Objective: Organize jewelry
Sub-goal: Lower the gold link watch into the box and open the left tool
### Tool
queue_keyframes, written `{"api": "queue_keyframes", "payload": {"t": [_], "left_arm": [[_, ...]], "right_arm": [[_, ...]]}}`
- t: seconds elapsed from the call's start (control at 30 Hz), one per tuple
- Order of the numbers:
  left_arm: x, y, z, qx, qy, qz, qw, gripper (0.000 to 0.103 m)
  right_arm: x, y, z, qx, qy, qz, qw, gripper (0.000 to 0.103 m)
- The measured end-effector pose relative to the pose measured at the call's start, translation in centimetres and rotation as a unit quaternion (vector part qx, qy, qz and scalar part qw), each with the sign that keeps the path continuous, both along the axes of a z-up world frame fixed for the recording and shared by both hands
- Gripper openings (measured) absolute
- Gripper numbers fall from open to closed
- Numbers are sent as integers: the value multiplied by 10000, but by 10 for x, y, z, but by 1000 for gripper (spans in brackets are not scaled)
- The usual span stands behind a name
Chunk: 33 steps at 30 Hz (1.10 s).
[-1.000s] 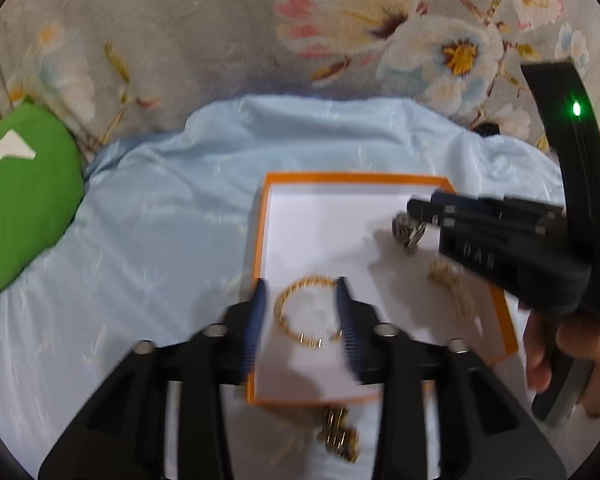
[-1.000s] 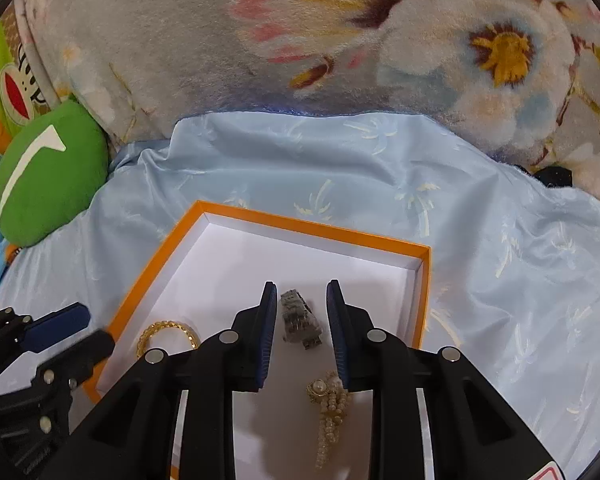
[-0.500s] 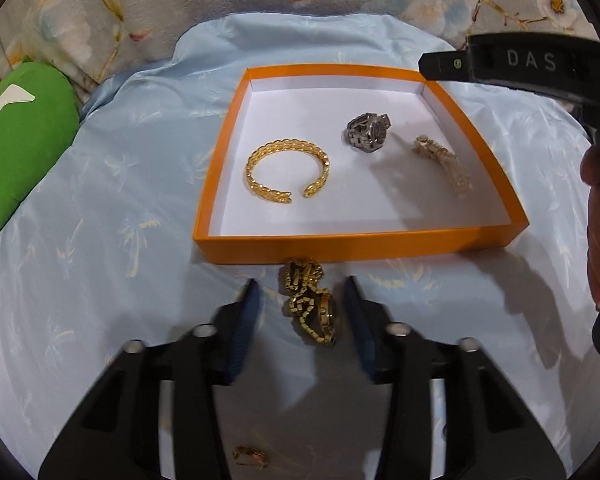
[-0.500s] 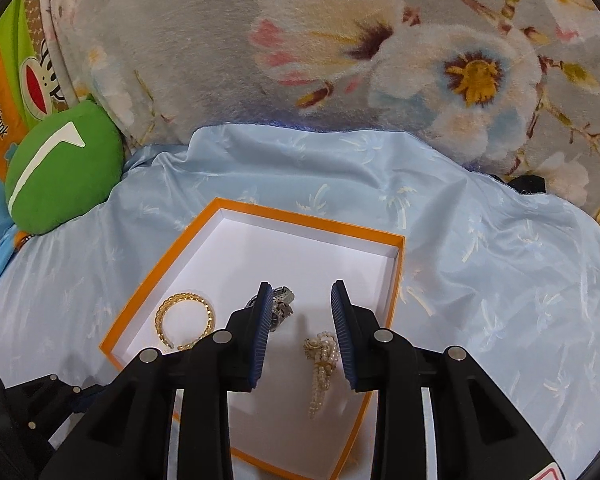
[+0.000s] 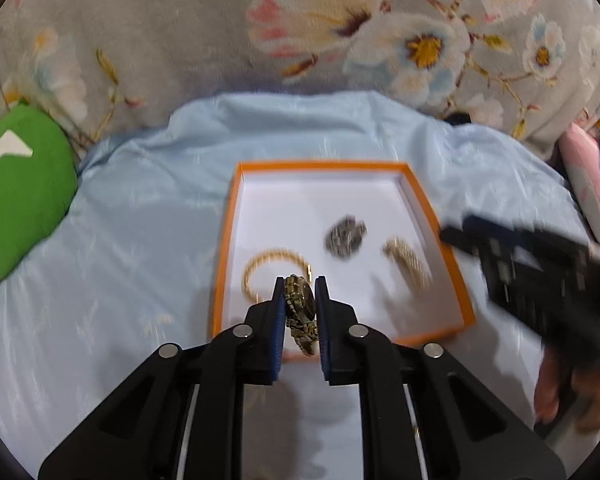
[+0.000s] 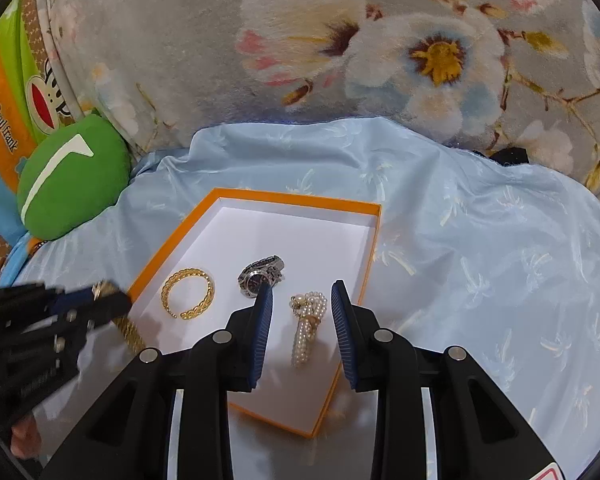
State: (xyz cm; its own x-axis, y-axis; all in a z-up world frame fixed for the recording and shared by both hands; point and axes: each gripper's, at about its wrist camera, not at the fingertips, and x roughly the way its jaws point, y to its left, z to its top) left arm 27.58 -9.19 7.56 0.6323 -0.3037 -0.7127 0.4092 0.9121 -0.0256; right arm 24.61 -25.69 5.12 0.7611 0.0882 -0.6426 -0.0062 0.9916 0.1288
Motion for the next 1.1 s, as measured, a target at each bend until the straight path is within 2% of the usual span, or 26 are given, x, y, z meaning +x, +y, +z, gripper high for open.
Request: {"api": "queue_keyframes", "payload": {"t": [0.2, 0.43, 0.47, 0.5, 0.57, 0.67, 0.73, 0.8, 0.87, 1.1], "left_arm": [[65, -31, 10, 30, -200, 199, 9996, 13], [109, -50, -12, 186, -171, 404, 9989, 15], [109, -49, -11, 174, -210, 437, 9987, 20], [108, -48, -10, 150, -229, 475, 9985, 34], [101, -40, -3, 22, -298, 540, 9981, 44], [82, -27, 12, -23, -469, 579, 9972, 44], [61, -14, 21, 2, -572, 622, 9964, 47], [36, 3, 27, 13, -667, 664, 9956, 56], [8, 23, 28, 51, -709, 714, 9949, 58], [-79, 90, -3, -110, -55, 772, 9969, 59]], "right_arm": [[-19, -5, -6, 151, -16, 0, 9999, 30], [-32, -14, -15, 262, 75, -25, 9996, 31], [-34, -15, -16, 270, 77, -33, 9996, 32], [-36, -16, -16, 276, 80, -44, 9996, 32], [-40, -17, -15, 284, 61, -79, 9995, 33], [-52, -17, -10, 291, 7, -104, 9995, 33], [-66, -13, -3, 249, -51, -105, 9996, 35], [-83, -7, 2, 259, -103, -63, 9996, 39], [-101, -1, 4, 307, -95, 30, 9995, 40], [-173, 34, -18, 247, 243, 311, 9989, 41]]}}
